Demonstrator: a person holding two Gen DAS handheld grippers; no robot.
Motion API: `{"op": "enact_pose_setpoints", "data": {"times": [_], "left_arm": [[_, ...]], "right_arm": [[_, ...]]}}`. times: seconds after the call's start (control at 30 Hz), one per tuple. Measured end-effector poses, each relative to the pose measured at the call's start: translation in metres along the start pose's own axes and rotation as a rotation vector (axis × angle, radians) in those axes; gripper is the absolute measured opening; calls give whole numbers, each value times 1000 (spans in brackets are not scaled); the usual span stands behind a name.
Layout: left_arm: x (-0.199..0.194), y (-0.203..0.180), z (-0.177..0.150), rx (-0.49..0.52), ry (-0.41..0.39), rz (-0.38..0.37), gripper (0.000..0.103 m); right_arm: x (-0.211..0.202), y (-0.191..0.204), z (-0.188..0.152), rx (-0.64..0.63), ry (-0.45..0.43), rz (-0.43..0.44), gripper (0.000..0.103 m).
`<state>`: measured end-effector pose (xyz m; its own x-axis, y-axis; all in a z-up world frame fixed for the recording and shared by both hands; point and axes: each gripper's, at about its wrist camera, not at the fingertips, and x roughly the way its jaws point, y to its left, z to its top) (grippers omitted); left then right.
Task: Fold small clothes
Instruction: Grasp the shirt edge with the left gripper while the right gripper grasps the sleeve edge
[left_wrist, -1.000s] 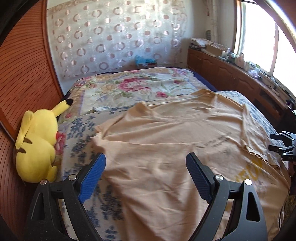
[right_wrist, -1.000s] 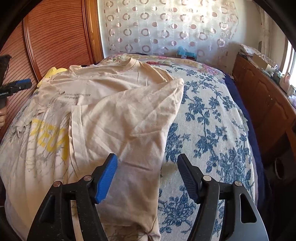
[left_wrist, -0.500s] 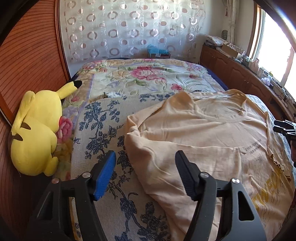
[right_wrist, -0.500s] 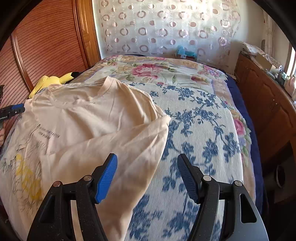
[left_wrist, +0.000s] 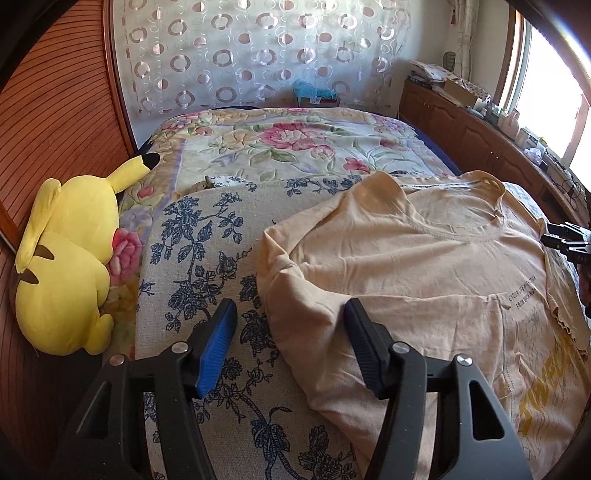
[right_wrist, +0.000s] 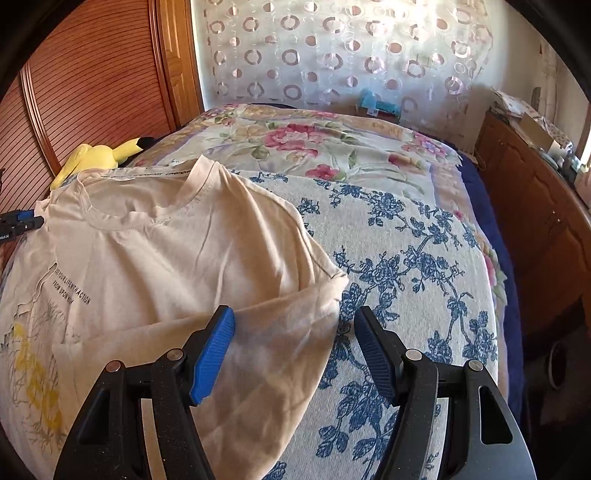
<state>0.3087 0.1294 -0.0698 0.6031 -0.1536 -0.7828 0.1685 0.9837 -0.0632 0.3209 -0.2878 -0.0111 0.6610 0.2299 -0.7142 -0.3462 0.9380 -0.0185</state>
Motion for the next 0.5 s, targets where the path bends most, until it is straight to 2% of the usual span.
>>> {"op": "enact_pose_setpoints", "data": {"times": [0.3,0.4,0.5], "left_arm": [[4,-1,4,1,2,14,59],[3,-3,4,5,-2,15,50],[3,-3,5,-2,-7,27,35]], "right_arm": [[4,0,0,2,-23,3,69],[4,0,-1,-1,-28,4,69],[3,0,-2,-3,-27,1,69]]}}
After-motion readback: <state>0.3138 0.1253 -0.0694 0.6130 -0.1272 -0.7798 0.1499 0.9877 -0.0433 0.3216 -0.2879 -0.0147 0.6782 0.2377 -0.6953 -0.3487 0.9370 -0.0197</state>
